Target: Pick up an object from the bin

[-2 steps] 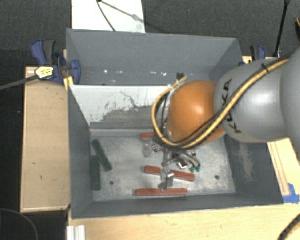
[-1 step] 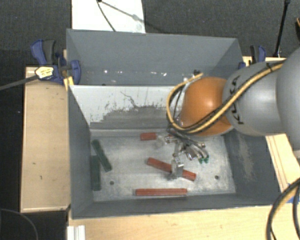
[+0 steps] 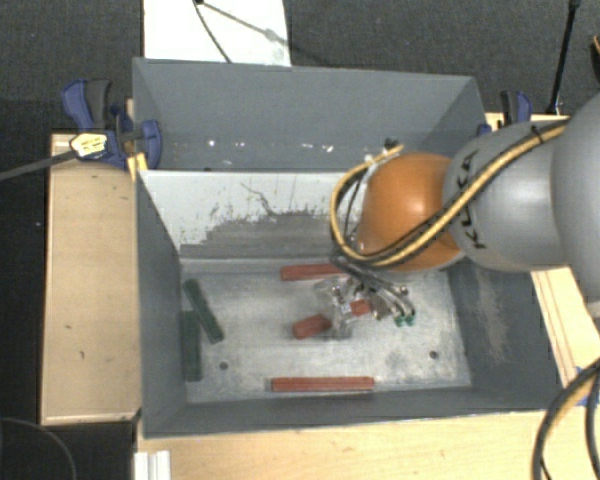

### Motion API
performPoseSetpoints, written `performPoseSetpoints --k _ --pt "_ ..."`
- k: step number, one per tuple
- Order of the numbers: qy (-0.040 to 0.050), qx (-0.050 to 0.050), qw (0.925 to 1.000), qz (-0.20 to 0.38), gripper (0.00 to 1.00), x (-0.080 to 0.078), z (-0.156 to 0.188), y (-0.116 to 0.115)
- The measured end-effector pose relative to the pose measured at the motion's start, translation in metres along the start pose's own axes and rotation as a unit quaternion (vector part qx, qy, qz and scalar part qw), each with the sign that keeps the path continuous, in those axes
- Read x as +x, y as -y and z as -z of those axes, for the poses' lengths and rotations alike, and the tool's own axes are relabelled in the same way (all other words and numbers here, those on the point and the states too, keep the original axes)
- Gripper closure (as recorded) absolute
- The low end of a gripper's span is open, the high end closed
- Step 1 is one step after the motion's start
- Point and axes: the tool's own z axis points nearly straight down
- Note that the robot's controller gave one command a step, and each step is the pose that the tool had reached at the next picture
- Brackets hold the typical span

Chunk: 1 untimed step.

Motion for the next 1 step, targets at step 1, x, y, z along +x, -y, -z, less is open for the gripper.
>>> performPoseSetpoints --k 1 --pt "0.0036 0.001 1.0000 -0.005 1.00 -0.0152 0.1386 0.0048"
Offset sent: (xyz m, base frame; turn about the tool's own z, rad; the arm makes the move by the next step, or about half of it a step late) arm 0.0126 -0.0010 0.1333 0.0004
